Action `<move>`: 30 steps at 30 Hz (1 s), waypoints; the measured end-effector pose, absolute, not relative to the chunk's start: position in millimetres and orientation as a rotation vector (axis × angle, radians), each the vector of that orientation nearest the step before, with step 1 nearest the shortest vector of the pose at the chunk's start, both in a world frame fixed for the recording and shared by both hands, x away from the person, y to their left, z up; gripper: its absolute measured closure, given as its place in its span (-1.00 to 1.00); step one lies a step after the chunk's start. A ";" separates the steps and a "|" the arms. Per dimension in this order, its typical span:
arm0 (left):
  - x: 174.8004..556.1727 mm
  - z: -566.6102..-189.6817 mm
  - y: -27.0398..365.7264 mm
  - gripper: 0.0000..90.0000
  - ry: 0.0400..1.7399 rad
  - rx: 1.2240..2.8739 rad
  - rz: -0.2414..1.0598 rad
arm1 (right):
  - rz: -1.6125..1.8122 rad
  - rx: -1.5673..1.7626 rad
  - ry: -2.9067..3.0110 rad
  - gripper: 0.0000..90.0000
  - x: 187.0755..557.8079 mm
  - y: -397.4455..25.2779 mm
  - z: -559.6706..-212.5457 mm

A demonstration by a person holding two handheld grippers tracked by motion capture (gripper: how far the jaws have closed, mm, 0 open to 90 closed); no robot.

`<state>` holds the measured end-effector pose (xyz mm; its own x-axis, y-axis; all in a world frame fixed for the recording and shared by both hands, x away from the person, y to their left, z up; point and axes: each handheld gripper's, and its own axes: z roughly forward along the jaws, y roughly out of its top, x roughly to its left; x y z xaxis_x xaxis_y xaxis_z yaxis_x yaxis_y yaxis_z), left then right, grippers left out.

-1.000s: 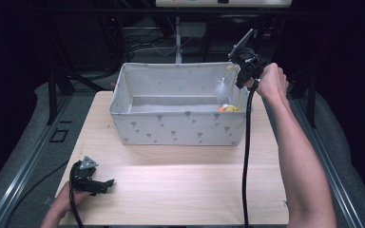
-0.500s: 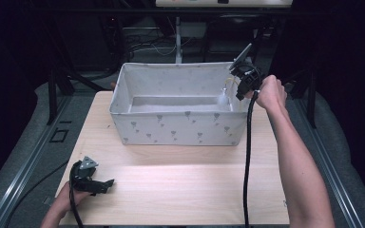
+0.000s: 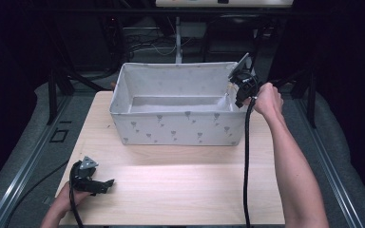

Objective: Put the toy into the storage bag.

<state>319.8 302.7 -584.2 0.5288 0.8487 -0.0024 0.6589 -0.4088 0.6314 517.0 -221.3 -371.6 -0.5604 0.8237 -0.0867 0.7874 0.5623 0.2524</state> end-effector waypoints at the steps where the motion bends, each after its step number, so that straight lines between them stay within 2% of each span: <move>1: 319.8 -584.2 302.7 -1.00 1.219 2.194 0.430 | 0.268 1.357 2.601 0.95 517.2 -221.2 -372.8; 10: 319.7 -584.1 302.8 -1.00 1.217 2.195 0.429 | 0.298 1.387 2.600 0.87 515.9 -224.6 -367.7; 15: 319.6 -584.1 302.7 -1.00 1.218 2.195 0.428 | 0.359 1.397 2.572 0.69 510.8 -229.3 -355.6; 19: 319.6 -584.1 302.7 -1.00 1.218 2.194 0.428 | 0.431 1.405 2.555 0.46 505.3 -235.8 -341.2; 30: 319.5 -584.1 302.6 -1.00 1.219 2.194 0.430 | 0.554 1.332 2.565 -0.38 476.9 -232.1 -308.0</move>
